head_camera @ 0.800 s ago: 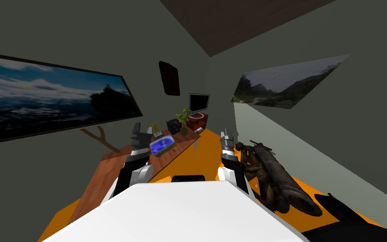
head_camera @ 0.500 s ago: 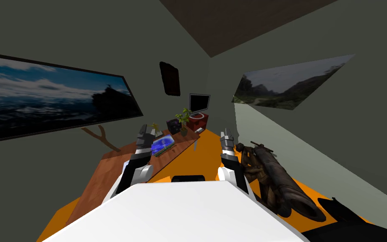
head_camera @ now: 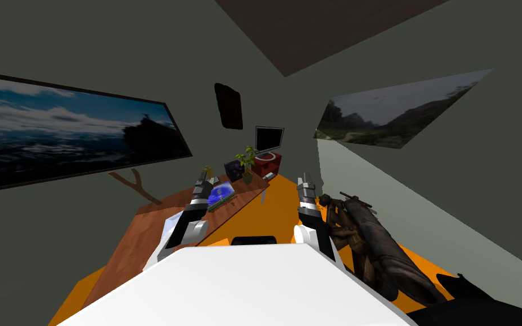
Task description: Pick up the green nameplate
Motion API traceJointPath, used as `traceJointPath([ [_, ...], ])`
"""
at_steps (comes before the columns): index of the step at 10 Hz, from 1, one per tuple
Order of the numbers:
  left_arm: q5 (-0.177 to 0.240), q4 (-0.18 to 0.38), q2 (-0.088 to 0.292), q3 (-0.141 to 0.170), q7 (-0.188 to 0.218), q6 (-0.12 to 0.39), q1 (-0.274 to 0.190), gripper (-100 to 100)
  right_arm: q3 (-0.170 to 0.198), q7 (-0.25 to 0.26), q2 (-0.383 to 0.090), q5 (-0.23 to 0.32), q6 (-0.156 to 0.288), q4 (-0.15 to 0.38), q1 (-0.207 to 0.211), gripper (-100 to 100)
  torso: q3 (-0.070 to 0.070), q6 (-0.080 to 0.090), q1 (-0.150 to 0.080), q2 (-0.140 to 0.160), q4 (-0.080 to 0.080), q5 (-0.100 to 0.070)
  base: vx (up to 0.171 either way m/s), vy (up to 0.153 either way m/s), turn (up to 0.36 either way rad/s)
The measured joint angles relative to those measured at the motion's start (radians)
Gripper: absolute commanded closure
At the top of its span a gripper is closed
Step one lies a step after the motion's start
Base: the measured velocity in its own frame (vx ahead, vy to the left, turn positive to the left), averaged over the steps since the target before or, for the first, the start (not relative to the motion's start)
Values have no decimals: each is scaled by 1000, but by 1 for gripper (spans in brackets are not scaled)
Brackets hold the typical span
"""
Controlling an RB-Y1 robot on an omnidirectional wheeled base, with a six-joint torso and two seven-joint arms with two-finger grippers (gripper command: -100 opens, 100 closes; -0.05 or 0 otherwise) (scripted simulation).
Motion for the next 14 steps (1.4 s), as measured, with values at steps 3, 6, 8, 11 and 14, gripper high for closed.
traceJointPath([
  [3,7,99,34,11,14,50,-40,-100,0,0,0,0,0,0,0,0,0,0,0,0,0,0,31,-39,17],
  [6,16,193,67,19,31,103,-75,-100,0,0,0,0,0,0,0,0,0,0,-1,1,0,0,25,-33,10],
  [8,14,240,68,19,30,138,-100,-100,0,0,0,0,0,0,0,0,1,0,0,1,0,0,20,-25,5],
  [11,20,337,86,25,38,176,-142,-100,0,0,0,0,0,0,0,0,0,0,0,1,0,0,26,-28,3],
  [14,25,425,101,29,46,222,-176,-100,0,0,0,0,0,0,0,0,1,0,0,1,0,0,21,-22,-3],
])
